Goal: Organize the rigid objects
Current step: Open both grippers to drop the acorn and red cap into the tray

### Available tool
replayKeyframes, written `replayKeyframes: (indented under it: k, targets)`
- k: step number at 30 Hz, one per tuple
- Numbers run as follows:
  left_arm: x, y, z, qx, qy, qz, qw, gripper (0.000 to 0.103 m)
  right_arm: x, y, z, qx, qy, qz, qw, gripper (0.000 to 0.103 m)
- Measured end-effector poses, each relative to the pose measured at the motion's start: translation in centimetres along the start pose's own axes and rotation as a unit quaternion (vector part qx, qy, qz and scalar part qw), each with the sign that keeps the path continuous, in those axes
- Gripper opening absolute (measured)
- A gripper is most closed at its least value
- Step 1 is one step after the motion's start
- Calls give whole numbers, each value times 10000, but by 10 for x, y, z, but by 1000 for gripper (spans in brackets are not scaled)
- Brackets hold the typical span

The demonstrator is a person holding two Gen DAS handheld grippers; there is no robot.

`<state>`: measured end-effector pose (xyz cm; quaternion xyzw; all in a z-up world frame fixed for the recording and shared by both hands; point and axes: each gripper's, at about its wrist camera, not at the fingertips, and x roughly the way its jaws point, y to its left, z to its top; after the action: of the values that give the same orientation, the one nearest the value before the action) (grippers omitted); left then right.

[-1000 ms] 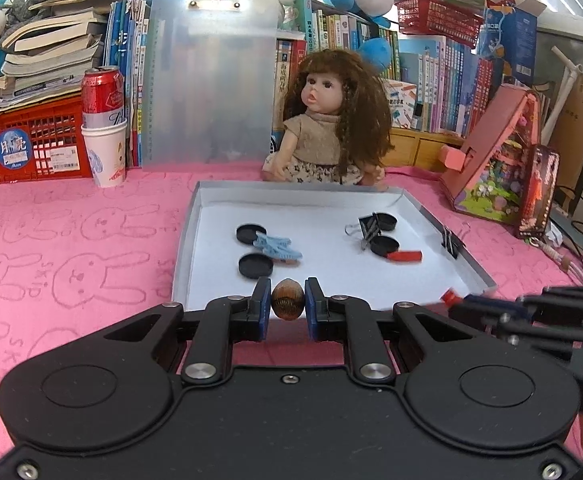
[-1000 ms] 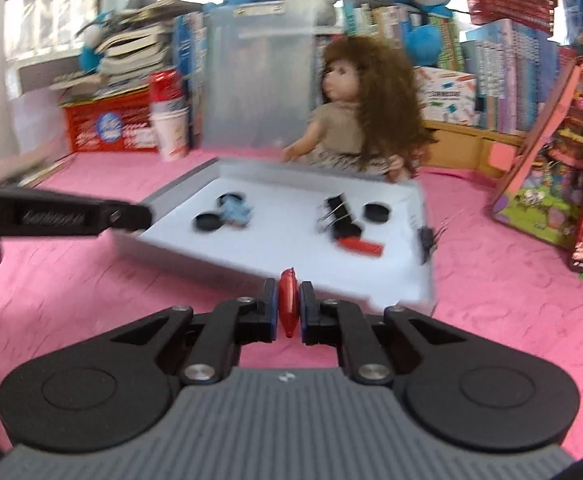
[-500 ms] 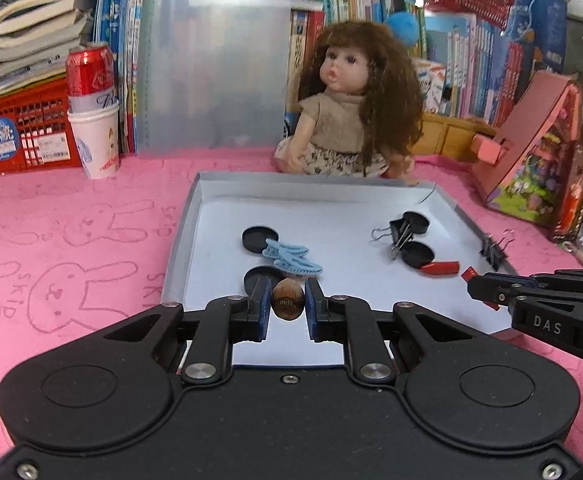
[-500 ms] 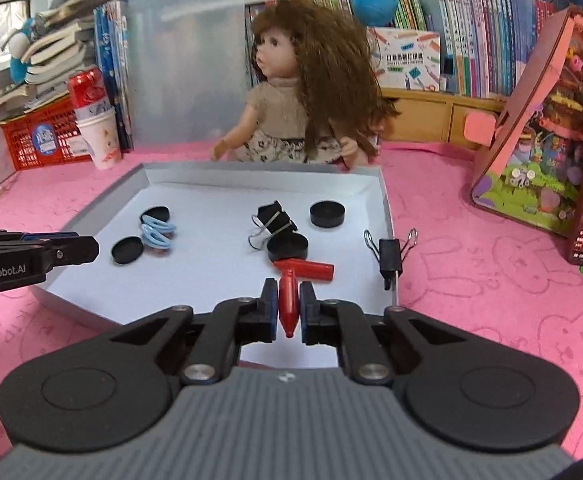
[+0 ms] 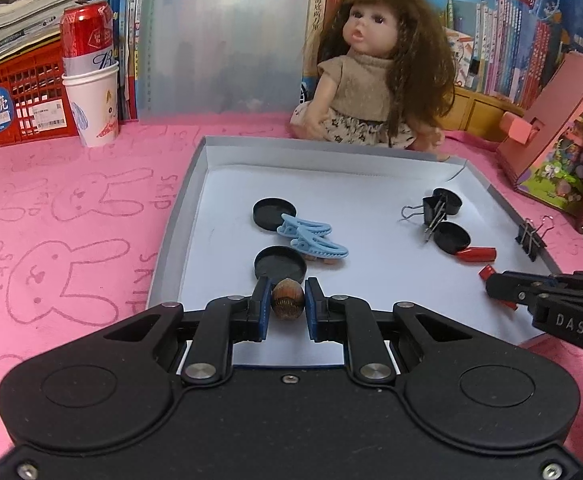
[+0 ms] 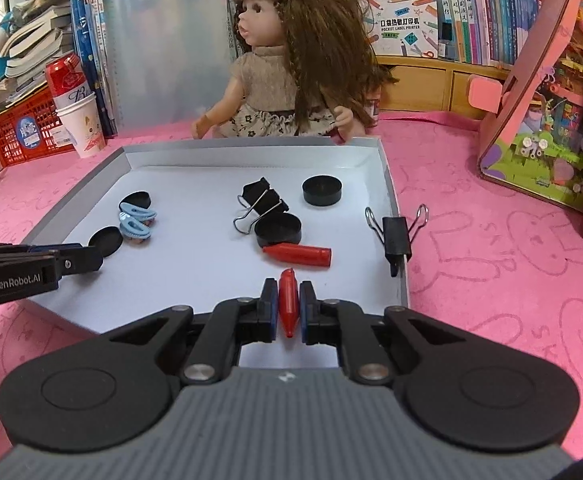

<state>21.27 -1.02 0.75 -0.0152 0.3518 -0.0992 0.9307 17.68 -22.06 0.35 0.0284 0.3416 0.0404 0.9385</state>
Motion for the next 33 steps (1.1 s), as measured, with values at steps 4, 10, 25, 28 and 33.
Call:
replayKeyframes:
  k: [4, 10, 25, 28, 33]
  targets:
    - [6, 1, 3, -25, -25, 48, 10000, 17, 4, -1, 4, 36, -1, -11, 10000, 14]
    - [8, 0, 6, -25, -59, 50, 10000, 18, 6, -1, 5, 57, -16, -19, 10000, 16]
    - [-14, -5, 6, 102, -204, -40, 9997, 48, -10, 2, 6, 7, -227, 35, 9997, 50]
    - [-24, -7, 5, 195, -281, -52, 9994, 53, -17, 3, 5, -45, -309, 65, 9995, 56]
    - [-46, -8, 0, 271, -423, -186, 9986, 58, -33, 7, 2, -173, -463, 206, 9986, 61]
